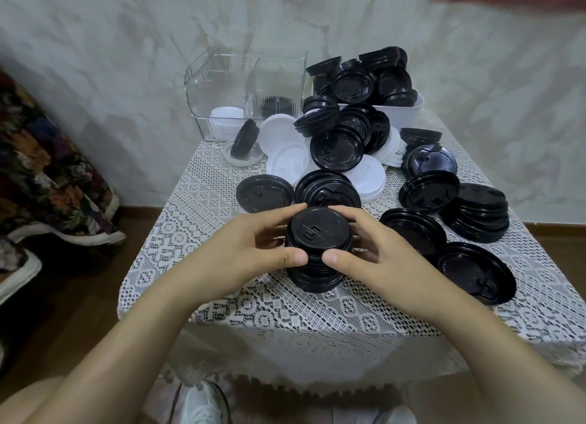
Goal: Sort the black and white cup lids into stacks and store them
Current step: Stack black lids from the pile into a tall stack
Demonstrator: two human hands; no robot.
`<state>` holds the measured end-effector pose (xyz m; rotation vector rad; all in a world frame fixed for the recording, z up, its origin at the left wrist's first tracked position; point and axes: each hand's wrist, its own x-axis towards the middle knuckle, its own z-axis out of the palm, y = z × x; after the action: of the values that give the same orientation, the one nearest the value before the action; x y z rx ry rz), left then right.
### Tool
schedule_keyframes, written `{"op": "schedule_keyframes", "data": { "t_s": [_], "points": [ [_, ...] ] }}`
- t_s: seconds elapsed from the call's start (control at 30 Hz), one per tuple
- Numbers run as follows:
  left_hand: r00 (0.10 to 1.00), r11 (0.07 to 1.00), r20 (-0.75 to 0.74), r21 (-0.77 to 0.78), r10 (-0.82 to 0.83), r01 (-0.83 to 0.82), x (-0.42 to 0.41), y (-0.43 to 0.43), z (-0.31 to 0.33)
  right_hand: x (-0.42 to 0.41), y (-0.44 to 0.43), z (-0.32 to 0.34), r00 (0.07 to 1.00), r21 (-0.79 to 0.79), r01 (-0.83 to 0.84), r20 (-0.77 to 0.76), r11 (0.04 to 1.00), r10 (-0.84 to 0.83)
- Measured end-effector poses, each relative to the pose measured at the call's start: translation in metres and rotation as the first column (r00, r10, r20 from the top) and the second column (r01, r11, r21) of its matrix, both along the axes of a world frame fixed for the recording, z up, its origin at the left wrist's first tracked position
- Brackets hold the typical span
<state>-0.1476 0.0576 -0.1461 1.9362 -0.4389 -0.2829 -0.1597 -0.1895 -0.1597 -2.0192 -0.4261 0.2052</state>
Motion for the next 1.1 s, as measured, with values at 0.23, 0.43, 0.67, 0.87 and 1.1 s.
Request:
{"op": "schedule_keyframes", "data": {
  "t_s": [0.23, 0.43, 0.67, 0.87, 1.1],
  "points": [
    [1.000, 0.999, 0.012, -0.035, 0.006, -0.005, 0.005, 0.001, 0.012, 0.002, 0.001, 0.000, 1.000, 0.009, 0.007, 0.002, 1.000, -0.007],
    [0.920, 0.936, 0.203, -0.188, 0.335, -0.299, 0.054, -0.018, 0.022, 0.002, 0.001, 0.002, 1.000, 0.017, 0.005, -0.026, 1.000, -0.005],
    [0.738, 0.851, 0.598, 0.168, 0.313, -0.497, 0.150, -0.053, 0.034, 0.003, 0.000, 0.001, 0.999, -0.002, 0.002, -0.049, 1.000, -0.002],
    [0.761, 0.824, 0.598, 0.281, 0.250, -0.492, 0.177, -0.059, 0.036, 0.005, -0.001, -0.002, 0.999, -0.015, -0.011, -0.048, 1.000, 0.011],
    [0.914, 0.928, 0.261, -0.292, 0.312, -0.233, 0.111, -0.035, 0.056, 0.006, 0.000, -0.004, 0.999, -0.004, -0.009, -0.039, 1.000, 0.009]
  ]
}}
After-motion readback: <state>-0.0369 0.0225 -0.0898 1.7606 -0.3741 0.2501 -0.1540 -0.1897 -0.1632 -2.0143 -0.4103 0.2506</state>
